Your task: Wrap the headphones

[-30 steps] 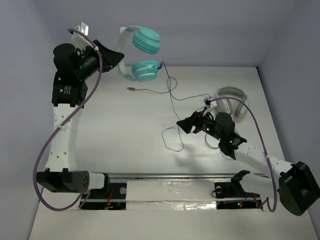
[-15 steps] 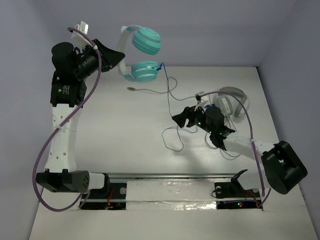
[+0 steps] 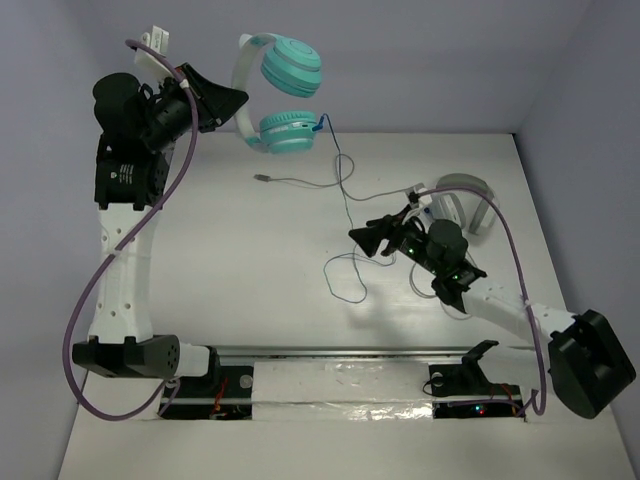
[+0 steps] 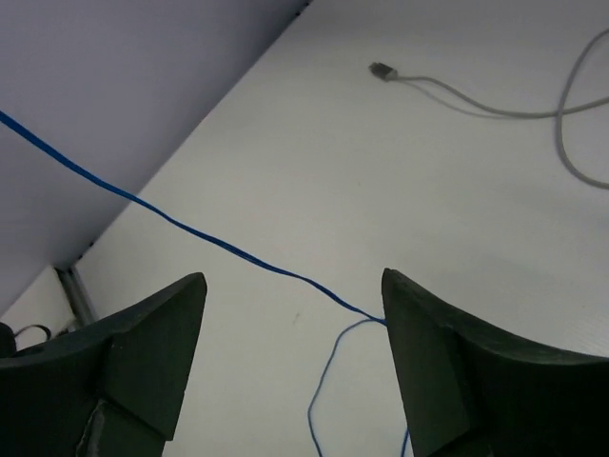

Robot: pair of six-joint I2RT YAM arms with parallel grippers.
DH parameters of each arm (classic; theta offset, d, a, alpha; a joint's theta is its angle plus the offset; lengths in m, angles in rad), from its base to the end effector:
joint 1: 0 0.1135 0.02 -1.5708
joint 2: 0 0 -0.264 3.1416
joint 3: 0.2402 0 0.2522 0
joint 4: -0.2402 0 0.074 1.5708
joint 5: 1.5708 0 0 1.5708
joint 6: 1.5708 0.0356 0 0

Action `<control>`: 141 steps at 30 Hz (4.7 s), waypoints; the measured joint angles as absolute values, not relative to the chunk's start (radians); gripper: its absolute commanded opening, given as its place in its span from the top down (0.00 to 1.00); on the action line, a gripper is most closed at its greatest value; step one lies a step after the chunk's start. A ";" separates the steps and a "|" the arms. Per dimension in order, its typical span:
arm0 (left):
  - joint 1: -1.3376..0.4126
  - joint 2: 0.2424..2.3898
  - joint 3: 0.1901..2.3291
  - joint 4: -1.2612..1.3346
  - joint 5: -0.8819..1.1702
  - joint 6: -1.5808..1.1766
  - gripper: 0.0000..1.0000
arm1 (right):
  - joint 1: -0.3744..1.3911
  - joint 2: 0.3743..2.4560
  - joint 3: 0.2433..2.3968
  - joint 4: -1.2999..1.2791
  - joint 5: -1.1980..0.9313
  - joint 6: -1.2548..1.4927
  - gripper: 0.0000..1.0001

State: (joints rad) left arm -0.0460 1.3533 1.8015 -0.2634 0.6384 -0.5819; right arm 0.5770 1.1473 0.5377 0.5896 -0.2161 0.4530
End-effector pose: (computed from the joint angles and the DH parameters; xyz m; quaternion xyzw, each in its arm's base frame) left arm 0.2574 -0.0331 0.5504 0.0722 0.6488 -0.4163 0.6329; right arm 0.2099 0.1457 0.2609 -0.1193 0.7039 0.4098 0.5677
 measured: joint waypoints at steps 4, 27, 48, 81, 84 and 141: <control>-0.046 1.359 1.802 -0.268 0.640 -0.589 1.00 | 0.577 1.200 0.543 0.586 -0.233 0.429 0.13; -0.046 1.360 1.845 -0.252 0.635 -0.637 1.00 | 0.577 1.629 0.665 0.771 -0.303 0.439 0.62; -0.046 1.305 1.118 0.035 0.167 -0.780 1.00 | 0.647 1.452 0.871 0.086 -0.177 0.507 1.00; -0.337 1.156 0.970 0.131 -0.289 -0.604 1.00 | 1.088 1.534 1.399 -0.665 0.350 0.331 1.00; -0.378 1.196 0.938 0.131 -0.270 -0.574 1.00 | 1.088 1.534 1.471 -0.729 0.379 0.280 1.00; -0.436 1.414 1.221 -0.279 0.629 -0.115 1.00 | 0.682 1.277 1.252 -0.448 0.553 0.213 1.00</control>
